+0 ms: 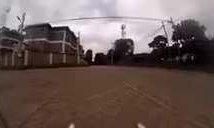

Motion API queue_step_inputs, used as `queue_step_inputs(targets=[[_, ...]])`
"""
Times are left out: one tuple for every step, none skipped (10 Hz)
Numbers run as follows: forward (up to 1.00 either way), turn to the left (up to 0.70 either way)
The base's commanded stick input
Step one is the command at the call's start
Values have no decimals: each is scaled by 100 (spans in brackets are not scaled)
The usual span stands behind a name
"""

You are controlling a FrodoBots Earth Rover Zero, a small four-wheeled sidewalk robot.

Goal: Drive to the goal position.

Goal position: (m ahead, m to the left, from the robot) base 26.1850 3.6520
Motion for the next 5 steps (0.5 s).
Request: queue_step_inputs(targets=[[70,35],[70,35],[70,35],[70,35],[70,0]])
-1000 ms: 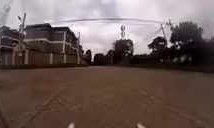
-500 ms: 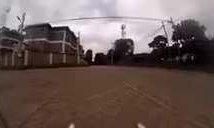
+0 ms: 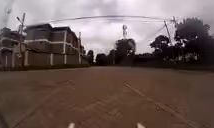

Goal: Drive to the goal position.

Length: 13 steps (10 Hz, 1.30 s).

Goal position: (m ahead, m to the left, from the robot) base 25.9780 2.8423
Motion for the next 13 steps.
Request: queue_step_inputs(targets=[[70,0],[70,0],[70,0],[70,0],[70,0],[70,0],[70,0],[70,0],[70,0],[70,0],[70,0],[70,0],[70,0]])
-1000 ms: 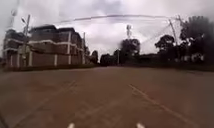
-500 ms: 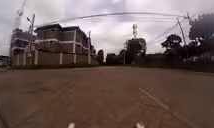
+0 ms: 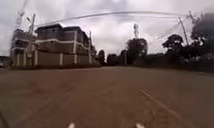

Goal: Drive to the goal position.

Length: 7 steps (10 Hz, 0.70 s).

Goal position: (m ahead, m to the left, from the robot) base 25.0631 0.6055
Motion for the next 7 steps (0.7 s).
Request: queue_step_inputs(targets=[[70,0],[70,0],[70,0],[70,0],[70,0],[70,0],[70,0]])
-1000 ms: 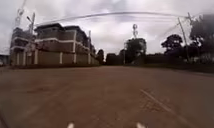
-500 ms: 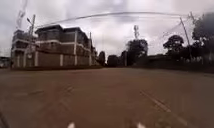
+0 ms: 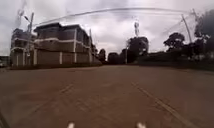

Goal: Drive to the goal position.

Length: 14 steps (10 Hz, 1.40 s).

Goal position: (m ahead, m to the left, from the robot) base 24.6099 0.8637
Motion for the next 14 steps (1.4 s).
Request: queue_step_inputs(targets=[[70,0],[70,0],[70,0],[70,0],[70,0],[70,0],[70,0],[70,0],[70,0],[70,0],[70,0],[70,0],[70,0],[70,0]])
